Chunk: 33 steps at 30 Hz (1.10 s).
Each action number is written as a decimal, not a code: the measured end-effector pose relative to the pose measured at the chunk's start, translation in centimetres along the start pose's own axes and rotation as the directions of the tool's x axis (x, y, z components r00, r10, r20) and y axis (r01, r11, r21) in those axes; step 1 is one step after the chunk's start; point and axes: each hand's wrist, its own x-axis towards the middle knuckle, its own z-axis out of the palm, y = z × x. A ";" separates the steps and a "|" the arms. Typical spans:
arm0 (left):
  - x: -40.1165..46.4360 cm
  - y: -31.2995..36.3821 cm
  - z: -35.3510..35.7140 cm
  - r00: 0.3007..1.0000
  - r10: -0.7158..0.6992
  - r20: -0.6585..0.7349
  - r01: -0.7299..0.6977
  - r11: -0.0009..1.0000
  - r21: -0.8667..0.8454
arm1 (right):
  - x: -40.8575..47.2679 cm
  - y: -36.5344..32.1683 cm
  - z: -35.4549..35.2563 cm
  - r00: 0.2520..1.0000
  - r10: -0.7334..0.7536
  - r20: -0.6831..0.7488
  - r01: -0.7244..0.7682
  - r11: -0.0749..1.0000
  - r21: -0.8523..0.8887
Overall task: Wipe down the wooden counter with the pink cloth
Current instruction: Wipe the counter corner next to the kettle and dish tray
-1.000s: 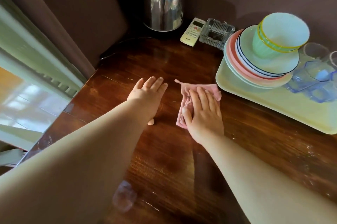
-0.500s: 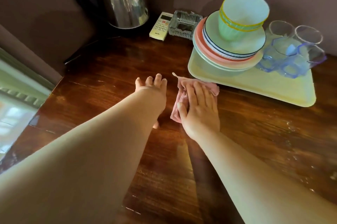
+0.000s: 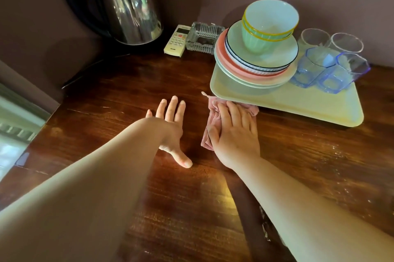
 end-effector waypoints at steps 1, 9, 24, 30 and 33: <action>0.0 -0.1 0.4 1.000 0.006 -0.008 -0.006 1.000 -0.028 | 0.3 -0.1 0.0 1.000 0.009 -0.001 -0.009 1.000 0.003; 0.4 -0.2 2.4 0.984 0.030 -0.177 -0.061 0.983 -0.172 | -0.7 -0.1 0.5 1.000 0.028 0.012 -0.029 0.999 0.038; 2.8 0.1 5.5 0.803 -0.079 -0.590 -0.099 0.959 -0.264 | 0.3 0.5 1.3 0.999 0.030 0.022 -0.031 0.998 0.054; 2.5 0.6 7.0 0.695 -0.088 -0.713 -0.095 0.973 -0.212 | 0.7 0.5 0.5 0.999 0.050 -0.009 -0.049 0.996 0.071; 2.5 0.8 7.0 0.687 -0.100 -0.720 -0.084 0.973 -0.216 | -0.6 0.4 0.9 0.999 0.033 0.014 -0.033 0.997 0.063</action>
